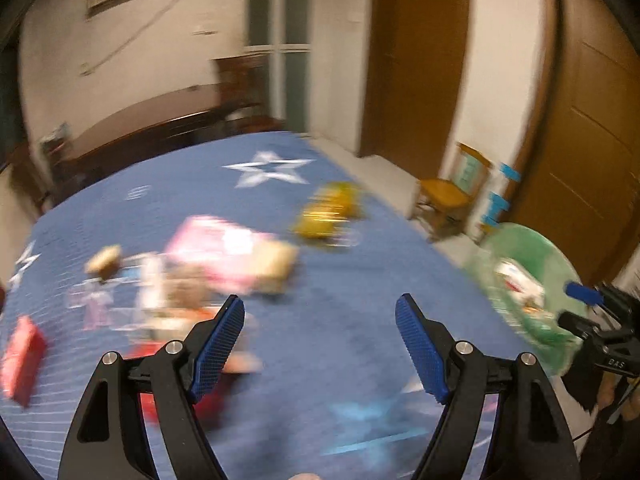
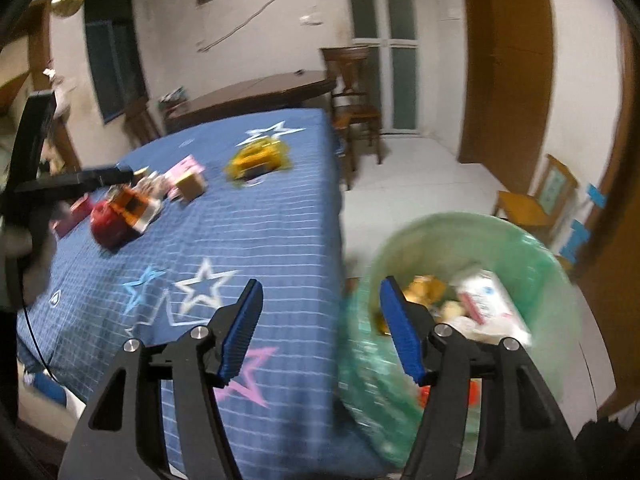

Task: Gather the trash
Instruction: 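Move both open grippers back over the table items, then grasp the yellow sponge with the left gripper while the right grasps the pink tissue pack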

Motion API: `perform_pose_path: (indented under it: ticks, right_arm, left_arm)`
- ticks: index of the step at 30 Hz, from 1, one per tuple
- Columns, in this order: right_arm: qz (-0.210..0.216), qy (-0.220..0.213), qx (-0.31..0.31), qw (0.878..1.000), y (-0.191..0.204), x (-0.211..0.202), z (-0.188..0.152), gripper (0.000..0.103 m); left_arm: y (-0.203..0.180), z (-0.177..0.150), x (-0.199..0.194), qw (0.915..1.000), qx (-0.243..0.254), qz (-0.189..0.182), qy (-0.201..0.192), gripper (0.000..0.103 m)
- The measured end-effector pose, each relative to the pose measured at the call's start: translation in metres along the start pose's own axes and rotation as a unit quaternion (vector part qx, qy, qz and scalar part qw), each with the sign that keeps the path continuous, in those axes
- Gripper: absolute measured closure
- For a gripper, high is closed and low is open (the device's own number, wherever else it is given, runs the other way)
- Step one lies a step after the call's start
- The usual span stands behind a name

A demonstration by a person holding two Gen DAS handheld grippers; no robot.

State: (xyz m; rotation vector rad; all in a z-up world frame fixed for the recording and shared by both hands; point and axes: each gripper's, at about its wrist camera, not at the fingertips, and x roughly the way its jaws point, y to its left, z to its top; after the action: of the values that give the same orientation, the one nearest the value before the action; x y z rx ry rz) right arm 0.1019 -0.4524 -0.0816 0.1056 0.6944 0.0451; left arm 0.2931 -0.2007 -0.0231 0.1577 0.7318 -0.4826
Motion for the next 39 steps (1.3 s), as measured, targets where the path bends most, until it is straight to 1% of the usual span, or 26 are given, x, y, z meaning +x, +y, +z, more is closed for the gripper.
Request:
perform_pose_path:
  ticks: [2,4,6,10,12,14,18,20,21,24,28,30,33,35,37,39]
  right_arm:
    - [0.009,0.004,-0.012,1.0,0.013,0.008,0.005,0.041]
    - [0.02,0.012,-0.024,0.999,0.027,0.02,0.01,0.04]
    - [0.034,0.021,-0.033,0.999,0.042,0.034,0.017,0.04]
    - [0.053,0.037,-0.055,0.996,0.068,0.055,0.03,0.04]
    - [0.066,0.041,-0.06,0.995,0.079,0.064,0.038,0.04]
    - [0.081,0.046,-0.069,0.993,0.093,0.075,0.048,0.039]
    - [0.086,0.054,-0.091,0.991,0.113,0.097,0.063,0.039]
    - [0.087,0.06,-0.095,0.99,0.119,0.108,0.07,0.039]
    - [0.091,0.062,-0.095,0.989,0.121,0.113,0.074,0.039]
    - [0.104,0.066,-0.095,0.988,0.123,0.121,0.091,0.039]
    - [0.13,0.075,-0.098,0.984,0.13,0.143,0.128,0.039]
    - [0.133,0.088,-0.115,0.98,0.143,0.164,0.148,0.039]
    - [0.137,0.112,-0.137,0.975,0.159,0.194,0.171,0.039]
    - [0.144,0.144,-0.146,0.968,0.173,0.221,0.184,0.039]
    - [0.143,0.169,-0.153,0.963,0.183,0.242,0.191,0.039]
    - [0.147,0.203,-0.164,0.954,0.194,0.261,0.193,0.039]
  left_arm:
    - [0.05,0.002,-0.008,0.9995,-0.024,0.02,0.002,0.024]
    - [0.102,0.003,-0.011,0.998,-0.046,0.042,0.01,0.024]
    - [0.15,0.003,-0.007,0.996,-0.056,0.066,0.024,0.024]
    - [0.222,0.006,0.015,0.9916,-0.086,0.082,0.052,0.024]
    - [0.244,0.008,0.028,0.9901,-0.087,0.091,0.062,0.024]
    - [0.256,0.011,0.046,0.9903,-0.072,0.095,0.072,0.024]
    - [0.269,0.017,0.082,0.9902,-0.072,0.09,0.079,0.024]
    - [0.27,0.019,0.091,0.9903,-0.077,0.084,0.08,0.024]
    - [0.272,0.019,0.093,0.9909,-0.077,0.077,0.079,0.024]
    - [0.274,0.021,0.106,0.992,-0.071,0.069,0.079,0.024]
    - [0.286,0.02,0.12,0.991,-0.083,0.066,0.081,0.024]
    - [0.287,0.02,0.129,0.9909,-0.086,0.061,0.084,0.024]
    - [0.283,0.021,0.137,0.9922,-0.073,0.057,0.083,0.023]
    - [0.281,0.022,0.141,0.9927,-0.066,0.057,0.083,0.023]
    - [0.277,0.024,0.147,0.993,-0.056,0.061,0.085,0.023]
    - [0.277,0.025,0.151,0.9935,-0.054,0.054,0.085,0.023]
